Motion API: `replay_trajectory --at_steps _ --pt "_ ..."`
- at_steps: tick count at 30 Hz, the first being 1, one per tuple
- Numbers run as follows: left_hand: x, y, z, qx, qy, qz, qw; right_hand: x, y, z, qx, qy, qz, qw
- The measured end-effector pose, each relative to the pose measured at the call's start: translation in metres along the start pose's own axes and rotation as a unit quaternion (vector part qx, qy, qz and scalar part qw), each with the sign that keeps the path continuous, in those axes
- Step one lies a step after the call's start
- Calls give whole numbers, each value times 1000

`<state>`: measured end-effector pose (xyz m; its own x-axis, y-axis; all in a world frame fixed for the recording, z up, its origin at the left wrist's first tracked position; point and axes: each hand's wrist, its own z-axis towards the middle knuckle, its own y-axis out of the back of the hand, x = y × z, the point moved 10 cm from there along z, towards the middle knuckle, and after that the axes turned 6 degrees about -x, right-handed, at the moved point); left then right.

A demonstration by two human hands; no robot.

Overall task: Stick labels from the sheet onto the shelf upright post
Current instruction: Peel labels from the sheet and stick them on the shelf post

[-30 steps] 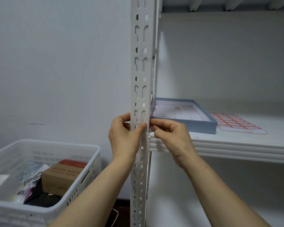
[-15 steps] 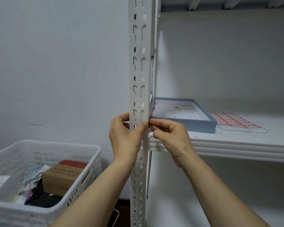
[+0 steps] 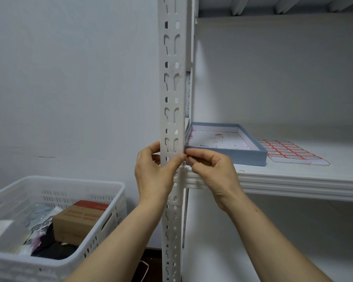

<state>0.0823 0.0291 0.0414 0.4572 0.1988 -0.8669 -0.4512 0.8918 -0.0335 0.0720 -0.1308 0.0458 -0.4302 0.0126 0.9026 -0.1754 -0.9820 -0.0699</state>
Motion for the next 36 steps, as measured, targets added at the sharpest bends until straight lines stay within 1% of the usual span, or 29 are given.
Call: replay_trajectory --at_steps 4,7,9,12,15,18,22,24,27,30,31,32,34,35,36 --pt "-9 8 -11 -27 -11 -2 1000 4 7 -8 -10 1 30 1000" --pt "-25 9 -22 -38 -38 -10 999 14 12 -13 -8 9 60 998" --pt "-41 6 -28 -39 -65 -26 997 21 20 -12 -19 3 103 994" --pt "-68 -8 -32 -24 -98 -66 993 38 32 -7 -17 -14 153 988" --pt "-90 -38 -30 21 -105 -91 990 55 45 5 -5 -21 148 989" --pt "-99 -74 -20 78 -83 -61 992 65 63 26 -27 -18 56 998" --pt "-112 -114 -2 137 -99 56 984 71 88 65 -51 -7 -90 995" --pt "-108 -125 10 147 -97 113 978 66 93 81 -47 -19 -133 990" --pt "-97 -135 25 166 -75 157 971 56 92 95 -18 -42 -179 983" --pt "-86 -146 31 201 -54 179 962 59 96 101 -28 -22 -235 971" --pt "-85 -148 32 208 -57 187 958 61 99 103 -42 -9 -269 962" --pt "-85 -150 32 211 -64 199 955 62 101 105 -56 6 -323 945" --pt "-85 -152 33 214 -76 220 949 64 101 108 -68 31 -455 888" --pt "-84 -152 35 216 -80 228 946 63 100 108 -60 35 -486 871" --pt "-84 -152 37 217 -86 234 944 60 98 108 -44 34 -492 869"
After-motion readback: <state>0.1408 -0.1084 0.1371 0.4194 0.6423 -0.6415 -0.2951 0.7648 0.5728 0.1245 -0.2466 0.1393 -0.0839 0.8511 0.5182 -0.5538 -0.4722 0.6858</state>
